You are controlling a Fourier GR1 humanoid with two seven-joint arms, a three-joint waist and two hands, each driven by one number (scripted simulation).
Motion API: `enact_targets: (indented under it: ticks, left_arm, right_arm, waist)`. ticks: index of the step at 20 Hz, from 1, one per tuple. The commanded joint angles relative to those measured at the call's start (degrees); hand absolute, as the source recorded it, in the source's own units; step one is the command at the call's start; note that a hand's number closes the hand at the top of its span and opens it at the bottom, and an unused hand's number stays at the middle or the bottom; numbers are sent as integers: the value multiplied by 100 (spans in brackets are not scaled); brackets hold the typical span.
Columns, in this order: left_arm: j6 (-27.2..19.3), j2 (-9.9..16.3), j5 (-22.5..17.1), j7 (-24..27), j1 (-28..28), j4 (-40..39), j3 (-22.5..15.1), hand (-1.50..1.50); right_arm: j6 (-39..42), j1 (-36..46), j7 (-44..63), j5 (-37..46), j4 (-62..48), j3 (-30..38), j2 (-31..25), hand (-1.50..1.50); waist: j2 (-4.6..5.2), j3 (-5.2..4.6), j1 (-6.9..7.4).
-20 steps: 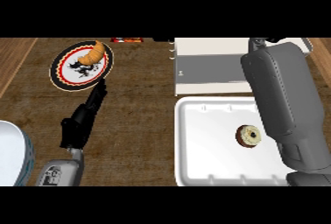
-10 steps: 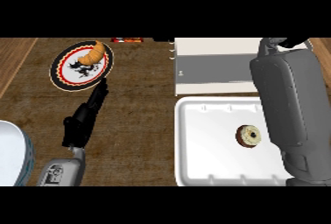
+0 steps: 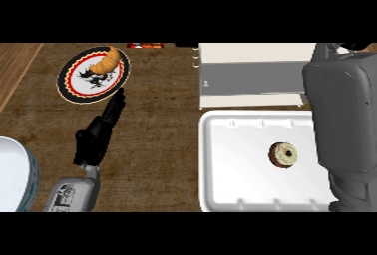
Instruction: Pick the eggplant from the tray and place it in the tiered shelf
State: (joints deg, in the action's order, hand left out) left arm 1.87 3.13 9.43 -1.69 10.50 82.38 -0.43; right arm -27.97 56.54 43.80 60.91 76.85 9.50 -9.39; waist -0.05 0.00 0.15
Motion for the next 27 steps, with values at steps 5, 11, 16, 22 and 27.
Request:
enact_targets:
  ticks: [5,11,16,22,27]
  left_arm:
    - [-52,-50,60,132,-115,13,-56,0]
    - [-144,-16,110,66,-242,56,-4,0]
    - [-100,116,8,-170,-220,273,149,0]
    - [-111,68,3,-99,-192,217,127,0]
    - [-132,6,32,-121,-369,356,40,0]
  right_arm:
    - [-663,219,394,-413,873,703,-107,-150]
    - [804,-107,1491,-497,2382,1250,-891,-150]
    - [2306,-914,2127,-1360,3311,1860,-1362,-150]
    - [3393,-2387,1798,-2934,4593,3027,-1840,-150]
    - [4138,-3292,1935,-4350,5211,4204,-1897,-150]
  waist:
    - [-8,1,-19]
    - [-53,0,-138]
    - [-102,6,-315]
    - [-78,11,-327]
    - [-72,9,-275]
